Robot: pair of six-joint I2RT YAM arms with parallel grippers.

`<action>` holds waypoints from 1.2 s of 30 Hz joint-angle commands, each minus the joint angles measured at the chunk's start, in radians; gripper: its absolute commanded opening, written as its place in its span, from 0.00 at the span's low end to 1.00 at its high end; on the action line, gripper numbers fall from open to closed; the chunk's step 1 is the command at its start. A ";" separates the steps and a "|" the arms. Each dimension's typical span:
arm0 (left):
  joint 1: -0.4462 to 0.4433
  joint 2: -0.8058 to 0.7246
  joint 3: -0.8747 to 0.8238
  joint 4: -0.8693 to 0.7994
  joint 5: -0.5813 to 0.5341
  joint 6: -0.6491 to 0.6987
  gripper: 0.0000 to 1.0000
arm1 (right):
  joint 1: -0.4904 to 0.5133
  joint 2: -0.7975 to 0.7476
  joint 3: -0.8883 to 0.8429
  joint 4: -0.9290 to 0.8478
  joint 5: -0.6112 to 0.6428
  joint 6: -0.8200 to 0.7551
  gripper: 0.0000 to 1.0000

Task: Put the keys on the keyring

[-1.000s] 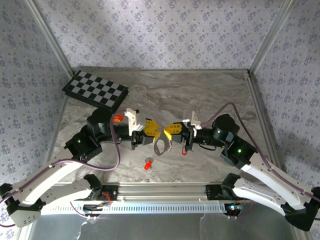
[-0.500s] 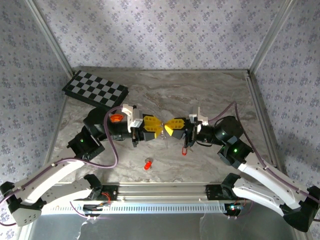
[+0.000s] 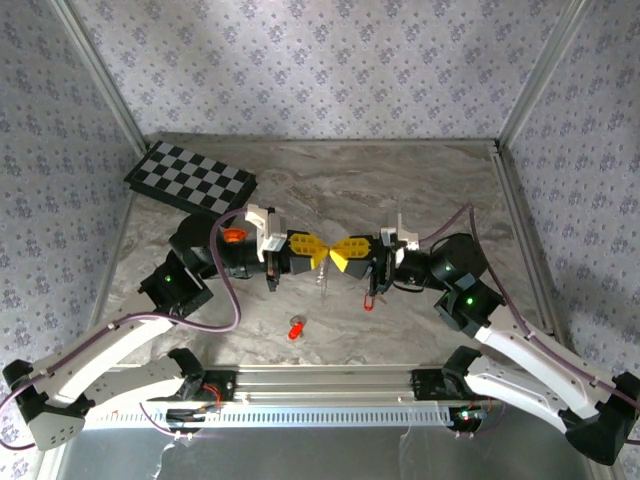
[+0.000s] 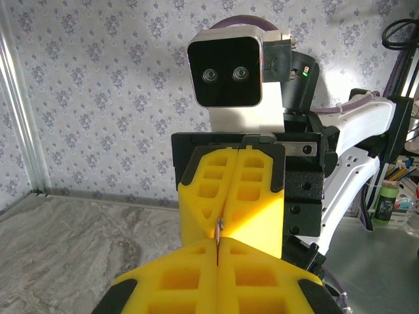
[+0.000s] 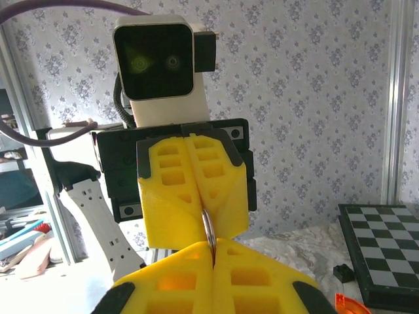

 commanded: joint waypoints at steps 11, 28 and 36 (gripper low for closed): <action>0.008 0.068 0.221 -0.451 0.001 0.307 0.00 | 0.001 -0.062 0.226 -0.725 0.147 -0.389 0.40; 0.006 0.122 0.280 -0.575 -0.004 0.382 0.00 | 0.026 -0.004 0.227 -0.642 0.065 -0.354 0.31; 0.000 0.131 0.286 -0.587 -0.005 0.392 0.00 | 0.036 0.021 0.220 -0.629 0.064 -0.356 0.28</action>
